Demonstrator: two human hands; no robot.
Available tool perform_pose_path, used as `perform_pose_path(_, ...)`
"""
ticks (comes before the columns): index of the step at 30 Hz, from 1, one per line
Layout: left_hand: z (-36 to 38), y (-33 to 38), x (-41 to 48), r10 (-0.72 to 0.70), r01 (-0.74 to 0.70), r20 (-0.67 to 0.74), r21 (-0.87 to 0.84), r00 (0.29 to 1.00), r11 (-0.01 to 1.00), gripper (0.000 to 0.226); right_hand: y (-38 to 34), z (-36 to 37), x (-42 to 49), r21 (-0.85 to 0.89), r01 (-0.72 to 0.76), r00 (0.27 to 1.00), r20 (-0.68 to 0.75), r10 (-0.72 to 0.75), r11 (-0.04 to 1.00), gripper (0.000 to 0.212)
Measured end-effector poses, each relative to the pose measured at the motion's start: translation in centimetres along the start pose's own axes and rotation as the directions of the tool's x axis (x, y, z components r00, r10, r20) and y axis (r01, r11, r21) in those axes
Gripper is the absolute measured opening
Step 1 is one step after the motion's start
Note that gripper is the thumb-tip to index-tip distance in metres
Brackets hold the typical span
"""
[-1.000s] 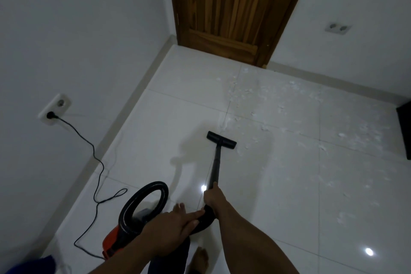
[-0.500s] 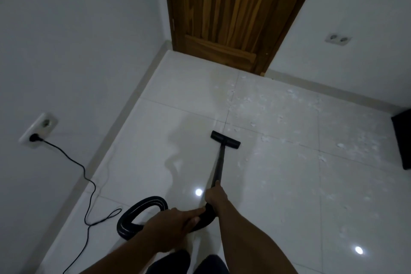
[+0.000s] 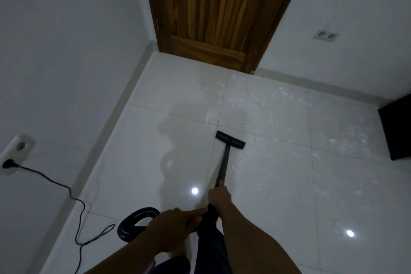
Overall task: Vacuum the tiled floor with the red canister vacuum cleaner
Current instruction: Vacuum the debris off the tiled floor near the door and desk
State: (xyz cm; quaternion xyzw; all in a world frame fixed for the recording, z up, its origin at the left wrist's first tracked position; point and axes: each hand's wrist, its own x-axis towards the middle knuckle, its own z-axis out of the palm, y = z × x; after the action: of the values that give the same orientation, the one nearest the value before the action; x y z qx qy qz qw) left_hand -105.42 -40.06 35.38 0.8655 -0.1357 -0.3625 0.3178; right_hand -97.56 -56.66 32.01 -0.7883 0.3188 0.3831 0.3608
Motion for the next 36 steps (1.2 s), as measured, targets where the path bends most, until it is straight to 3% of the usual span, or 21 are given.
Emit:
perform_pose_path(7,-2.6,1.7,2.8,-0.036,0.035,-0.043,-0.015,0.998,0.999,0.051,-2.7,-1.7,3.3,-0.001,0.005,1.0,0.001,-0.005,1.0,0.074)
perform_pose_path(14,-6.2,4.4,8.3,-0.11,0.111,0.019,-0.018,0.994,0.994,0.039,-6.6,-6.3,7.0,-0.023,0.038,0.998,0.049,-0.037,0.999,0.069)
perform_pose_path(19,-8.7,6.5,12.9,-0.136,0.138,0.047,-0.038,0.99,0.99,0.05,-8.8,-9.7,10.6,-0.058,0.039,0.998,0.059,-0.036,0.998,0.07)
perform_pose_path(22,-9.8,7.3,15.5,-0.156,0.159,0.052,-0.056,0.986,0.986,0.038,-10.4,-11.8,12.5,-0.084,0.04,0.997,0.07,-0.034,0.996,0.07)
perform_pose_path(25,-11.2,8.3,17.3,-0.177,0.18,0.066,-0.055,0.982,0.982,0.055,-11.8,-13.1,14.0,-0.121,0.05,0.996,0.075,-0.041,0.991,0.07)
perform_pose_path(28,-12.6,8.7,19.1,-0.223,0.224,0.056,-0.018,0.973,0.974,0.042,-12.9,-13.8,15.3,-0.124,0.059,0.996,0.08,-0.049,0.99,0.07)
perform_pose_path(33,-14.1,9.0,20.5,-0.259,0.261,0.068,-0.022,0.963,0.965,0.038,-14.9,-14.7,16.3,-0.146,0.104,0.993,0.071,-0.094,0.984,0.07)
perform_pose_path(36,-14.6,8.8,21.4,-0.27,0.27,0.003,-0.005,0.963,0.963,0.035,-16.2,-14.8,16.7,-0.154,0.124,0.991,0.066,-0.115,0.98,0.069)
